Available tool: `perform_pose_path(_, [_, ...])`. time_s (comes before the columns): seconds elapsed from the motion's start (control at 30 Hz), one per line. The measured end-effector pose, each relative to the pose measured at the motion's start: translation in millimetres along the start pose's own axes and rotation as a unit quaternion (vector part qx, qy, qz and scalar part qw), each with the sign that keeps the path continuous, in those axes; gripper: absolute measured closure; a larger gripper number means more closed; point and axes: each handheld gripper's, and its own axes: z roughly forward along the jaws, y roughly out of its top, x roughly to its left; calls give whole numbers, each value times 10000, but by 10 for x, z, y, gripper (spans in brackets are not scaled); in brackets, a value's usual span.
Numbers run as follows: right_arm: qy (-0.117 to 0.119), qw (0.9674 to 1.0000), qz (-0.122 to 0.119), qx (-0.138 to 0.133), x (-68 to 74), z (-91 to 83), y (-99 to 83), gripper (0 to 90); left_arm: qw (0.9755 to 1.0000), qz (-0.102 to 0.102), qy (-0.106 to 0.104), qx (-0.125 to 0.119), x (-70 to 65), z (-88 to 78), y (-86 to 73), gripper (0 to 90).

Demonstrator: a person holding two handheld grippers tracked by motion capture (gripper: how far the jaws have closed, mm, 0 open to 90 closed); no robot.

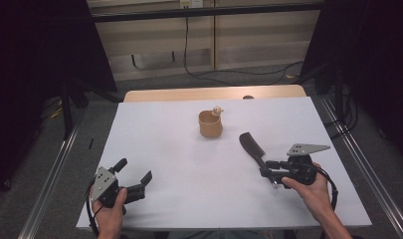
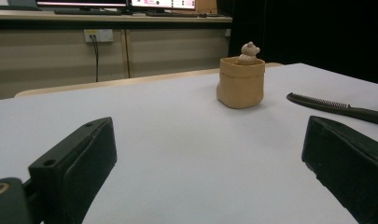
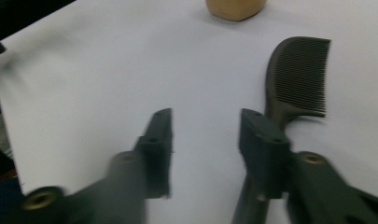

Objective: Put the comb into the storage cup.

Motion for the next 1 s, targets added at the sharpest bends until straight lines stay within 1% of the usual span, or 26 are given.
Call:
perform_pose_path(0.07, [-124, 9999, -20, -44, -4, 3, 8, 341, 10000, -14, 8, -16, -2, 2, 0, 33])
perform_pose_path(0.1, [-244, 9996, -67, -83, -8, 6, 12, 236, 10000, -16, 14, -11, -1, 1, 0, 32])
perform_pose_path(0.13, [-244, 9996, -67, -83, -8, 6, 12, 236, 10000, -35, 13, -12, -2, 2, -1, 32])
perform_pose_path(0.17, [-314, 9994, -41, -124, -11, 16, 24, 169, 10000, -26, 21, -8, 1, 2, -1, 32])
perform_pose_path(0.2, [-314, 9994, -41, -124, -11, 16, 24, 169, 10000, -22, 29, -7, 2, 2, -1, 32])
perform_pose_path(0.23, [-306, 9994, 24, -131, -15, 17, 30, 188, 10000, -26, 24, -7, 1, 2, -2, 32])
perform_pose_path(0.27, [-202, 9996, 102, -180, -28, 23, 43, 190, 10000, -4, 13, 1, 3, 3, -1, 33])
perform_pose_path(0.3, [-155, 9995, 124, -246, -37, 31, 54, 172, 10000, -20, 9, -4, 0, 5, -1, 32])
perform_pose_path(0.33, [-188, 9993, 142, -306, -40, 40, 67, 150, 10000, -18, 5, -11, -1, 6, 0, 32])
perform_pose_path(0.37, [-386, 9986, 122, -328, -44, 61, 96, 130, 10000, -10, 10, -8, -1, 6, 0, 32])
perform_pose_path(0.4, [-502, 9982, 116, -297, -43, 65, 107, 112, 10000, 9, 10, 5, 2, 5, 0, 32])
perform_pose_path(0.43, [-502, 9982, 116, -297, -43, 65, 107, 112, 10000, 7, 6, 4, 1, 7, -2, 32])
perform_pose_path(0.47, [-723, 9970, 113, -257, -52, 85, 134, 104, 10000, 14, 12, 4, 2, 8, -2, 32])
perform_pose_path(0.5, [-765, 9968, 82, -237, -60, 88, 141, 110, 10000, 5, 6, 6, -2, 11, -4, 32])
perform_pose_path(0.57, [-662, 9976, 74, -193, -86, 97, 157, 109, 10000, 8, 6, 9, -3, 12, -3, 33])
perform_pose_path(0.6, [-662, 9976, 74, -193, -86, 97, 157, 109, 10000, 11, -1, 14, -3, 12, -3, 33])
perform_pose_path(0.63, [-604, 9981, 98, -101, -104, 100, 166, 105, 10000, 6, -19, 13, -4, 14, -3, 32])
perform_pose_path(0.67, [-574, 9982, 136, -81, -123, 105, 177, 90, 10000, 3, -22, 13, -6, 13, -3, 32])
perform_pose_path(0.7, [-564, 9982, 177, -65, -131, 107, 190, 71, 10000, 8, -26, 12, -7, 13, -3, 33])
perform_pose_path(0.73, [-579, 9982, 156, 16, -151, 109, 217, 50, 10000, 18, -16, 12, -9, 11, -3, 33])
perform_pose_path(0.8, [-584, 9981, 178, 81, -158, 111, 235, 52, 10000, 31, -9, 23, -7, 12, -3, 32])
perform_pose_path(0.83, [-507, 9983, 188, 230, -188, 133, 273, 52, 10000, 51, -8, 50, -4, 14, -4, 32])
perform_pose_path(0.9, [-474, 9983, 167, 281, -200, 144, 283, 53, 10000, 32, -9, 50, -8, 17, -6, 32])
perform_pose_path(0.93, [-481, 9980, 170, 372, -208, 165, 296, 52, 10000, 33, -9, 50, -8, 17, -7, 33])
perform_pose_path(0.97, [-441, 9968, 182, 635, -241, 233, 316, 51, 10000, 50, -5, 52, -4, 17, -5, 33])
perform_pose_path(1.0, [-441, 9968, 182, 635, -241, 233, 316, 51, 10000, 50, -5, 52, -4, 17, -5, 33])
